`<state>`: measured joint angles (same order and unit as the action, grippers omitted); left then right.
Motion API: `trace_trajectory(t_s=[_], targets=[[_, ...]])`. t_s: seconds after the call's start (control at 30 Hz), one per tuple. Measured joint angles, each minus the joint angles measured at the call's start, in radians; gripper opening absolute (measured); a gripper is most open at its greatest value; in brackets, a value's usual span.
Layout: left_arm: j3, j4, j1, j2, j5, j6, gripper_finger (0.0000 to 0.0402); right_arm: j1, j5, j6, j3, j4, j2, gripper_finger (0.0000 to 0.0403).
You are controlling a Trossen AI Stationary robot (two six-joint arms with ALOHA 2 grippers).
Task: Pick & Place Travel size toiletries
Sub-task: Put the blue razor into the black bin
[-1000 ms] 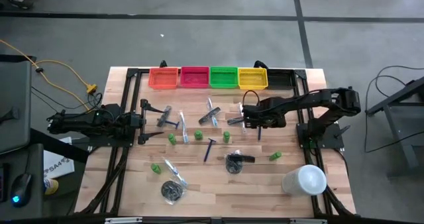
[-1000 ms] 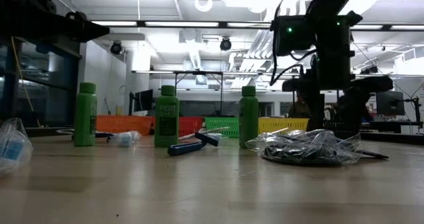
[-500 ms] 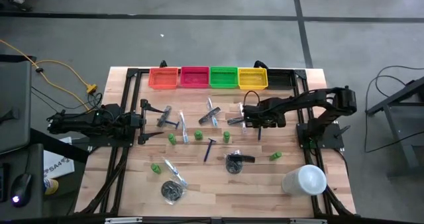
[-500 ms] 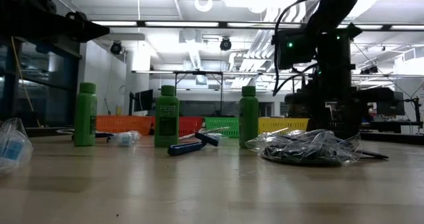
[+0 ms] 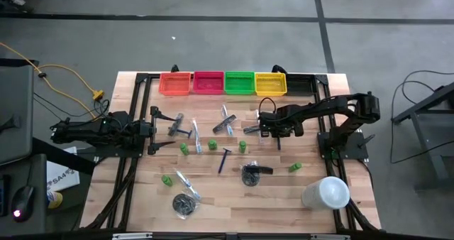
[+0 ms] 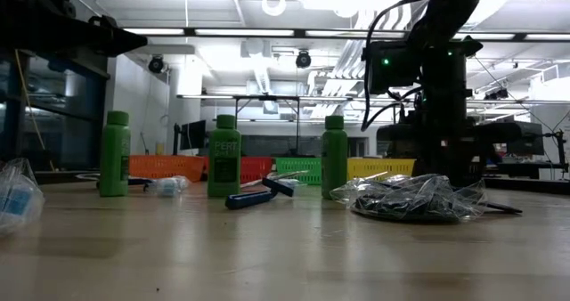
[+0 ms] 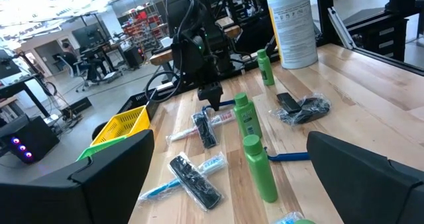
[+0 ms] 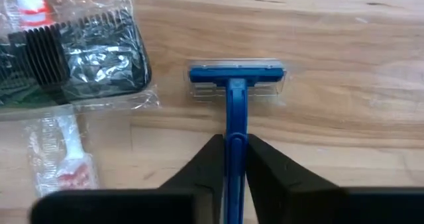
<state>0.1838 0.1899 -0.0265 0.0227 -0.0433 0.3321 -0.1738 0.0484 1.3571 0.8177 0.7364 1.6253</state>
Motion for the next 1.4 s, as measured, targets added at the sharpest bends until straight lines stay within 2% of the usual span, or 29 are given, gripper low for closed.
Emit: trace_trajectory(t_s=[0.07,0.23,0.4,0.57,0.77,0.9,1.2,1.4], targets=[[0.0,0.0,0.0,0.0,0.0,0.0,0.0397,0.0,-0.007,-0.001,0.0,0.0,-0.002,0.0028],[0.0,0.0,0.0,0.0,0.0,0.0,0.0397,-0.023,-0.048,-0.02,-0.005,0.034,-0.061,0.003],[0.0,0.0,0.0,0.0,0.0,0.0,0.0397,-0.077,-0.061,-0.014,-0.003,0.11,-0.219,0.0036],[0.0,0.0,0.0,0.0,0.0,0.0,0.0397,-0.169,-0.005,-0.031,-0.003,0.128,-0.4,0.0029],[0.0,0.0,0.0,0.0,0.0,0.0,0.0397,-0.308,0.039,-0.319,0.039,0.15,-0.502,0.0032],[0.0,0.0,0.0,0.0,0.0,0.0,0.0397,-0.41,0.145,-0.541,0.101,0.176,-0.49,0.0032],[0.0,0.0,0.0,0.0,0.0,0.0,0.0397,-0.603,0.335,-1.104,0.211,0.164,-0.328,0.0034],[0.0,0.0,0.0,0.0,0.0,0.0,0.0397,-0.642,0.423,-1.325,0.258,0.144,-0.209,0.0035]])
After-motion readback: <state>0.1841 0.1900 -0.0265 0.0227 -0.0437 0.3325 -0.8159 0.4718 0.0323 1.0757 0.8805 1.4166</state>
